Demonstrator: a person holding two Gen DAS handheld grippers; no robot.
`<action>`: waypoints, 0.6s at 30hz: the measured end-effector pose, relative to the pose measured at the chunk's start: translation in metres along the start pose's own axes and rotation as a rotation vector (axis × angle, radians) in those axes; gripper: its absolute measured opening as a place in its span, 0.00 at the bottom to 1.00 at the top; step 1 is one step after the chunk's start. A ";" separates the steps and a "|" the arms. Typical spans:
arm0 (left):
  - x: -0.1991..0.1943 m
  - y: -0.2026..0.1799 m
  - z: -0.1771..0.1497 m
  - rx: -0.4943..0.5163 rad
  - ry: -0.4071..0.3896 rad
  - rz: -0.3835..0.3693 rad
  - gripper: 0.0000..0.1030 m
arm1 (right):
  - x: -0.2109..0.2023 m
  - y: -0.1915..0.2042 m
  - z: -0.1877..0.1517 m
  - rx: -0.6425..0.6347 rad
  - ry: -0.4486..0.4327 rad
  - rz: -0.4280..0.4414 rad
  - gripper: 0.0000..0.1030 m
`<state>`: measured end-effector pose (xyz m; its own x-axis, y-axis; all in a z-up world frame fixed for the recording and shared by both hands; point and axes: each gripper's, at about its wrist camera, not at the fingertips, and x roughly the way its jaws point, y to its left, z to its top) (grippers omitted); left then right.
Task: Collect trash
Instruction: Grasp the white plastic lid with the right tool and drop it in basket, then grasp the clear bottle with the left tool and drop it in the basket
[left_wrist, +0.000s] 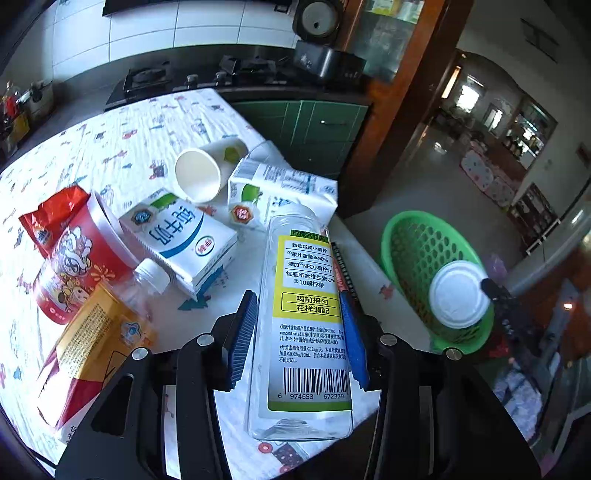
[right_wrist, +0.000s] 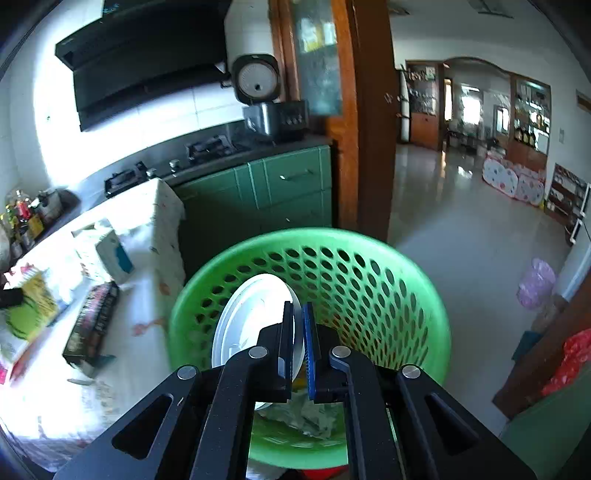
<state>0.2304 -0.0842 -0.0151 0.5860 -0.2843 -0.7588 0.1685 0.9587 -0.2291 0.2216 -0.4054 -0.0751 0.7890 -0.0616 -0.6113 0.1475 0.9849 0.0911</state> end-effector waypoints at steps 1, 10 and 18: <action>-0.003 -0.003 0.002 0.005 -0.006 -0.011 0.43 | 0.007 -0.003 -0.002 0.000 0.013 -0.013 0.05; -0.006 -0.038 0.017 0.058 -0.021 -0.117 0.43 | 0.053 -0.021 -0.020 0.012 0.121 -0.060 0.06; 0.015 -0.092 0.029 0.151 0.011 -0.206 0.43 | 0.049 -0.035 -0.023 0.032 0.116 -0.055 0.19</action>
<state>0.2467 -0.1768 0.0130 0.5182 -0.4730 -0.7126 0.4003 0.8704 -0.2867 0.2408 -0.4392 -0.1265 0.7050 -0.0948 -0.7029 0.2096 0.9746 0.0788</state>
